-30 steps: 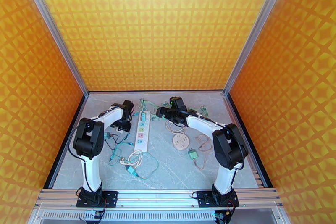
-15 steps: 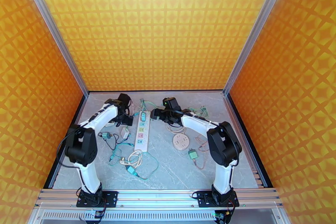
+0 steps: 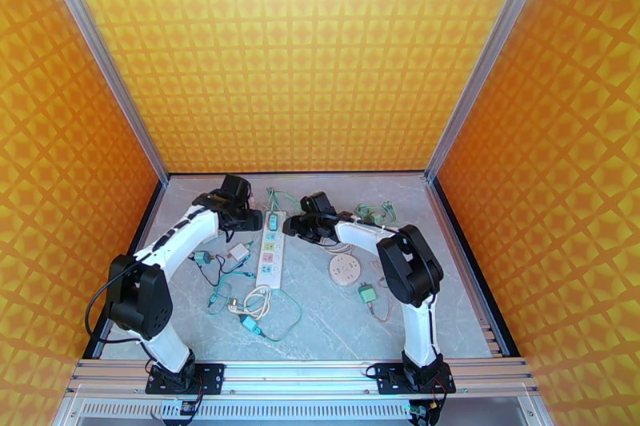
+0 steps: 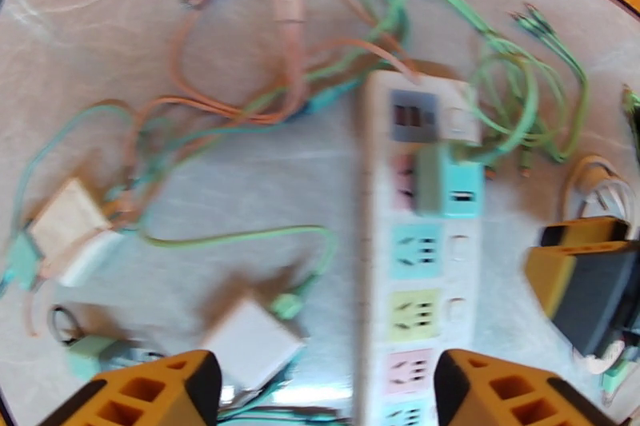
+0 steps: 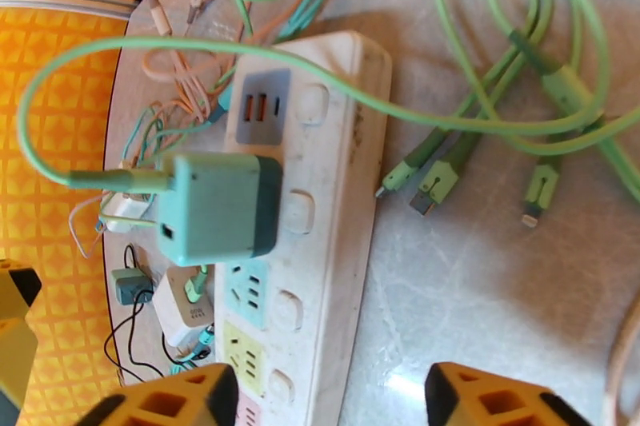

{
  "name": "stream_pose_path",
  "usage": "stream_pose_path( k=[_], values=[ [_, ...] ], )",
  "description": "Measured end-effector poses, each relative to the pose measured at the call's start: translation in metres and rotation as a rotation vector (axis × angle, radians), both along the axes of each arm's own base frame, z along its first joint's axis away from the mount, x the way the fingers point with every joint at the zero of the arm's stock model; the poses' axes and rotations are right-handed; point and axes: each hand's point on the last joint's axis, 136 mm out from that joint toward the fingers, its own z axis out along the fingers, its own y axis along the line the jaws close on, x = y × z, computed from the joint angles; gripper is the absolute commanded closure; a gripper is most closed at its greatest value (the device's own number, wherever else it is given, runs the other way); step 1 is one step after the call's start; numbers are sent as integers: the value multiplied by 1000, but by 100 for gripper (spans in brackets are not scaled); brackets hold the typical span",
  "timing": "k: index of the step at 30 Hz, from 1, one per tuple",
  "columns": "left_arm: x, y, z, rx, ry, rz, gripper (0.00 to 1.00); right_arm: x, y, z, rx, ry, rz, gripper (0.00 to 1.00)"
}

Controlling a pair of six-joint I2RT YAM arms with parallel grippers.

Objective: Pull the plug off the socket

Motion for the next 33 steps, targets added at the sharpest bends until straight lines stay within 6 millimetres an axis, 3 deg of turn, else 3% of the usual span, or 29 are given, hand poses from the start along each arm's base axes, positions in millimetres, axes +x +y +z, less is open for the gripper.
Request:
stream_pose_path(
  k=[7,14,28,33],
  values=[
    [17,-36,-31,-30,-8,-50,41,8,6,-4,24,8,-11,51],
    [40,-48,-64,-14,11,-50,43,11,6,-9,29,21,-26,56],
    [79,-63,-61,-17,-39,-53,59,37,10,-7,51,2,-41,59],
    [81,-64,-69,-7,-28,-56,62,46,10,-11,60,6,-45,61]
  ],
)
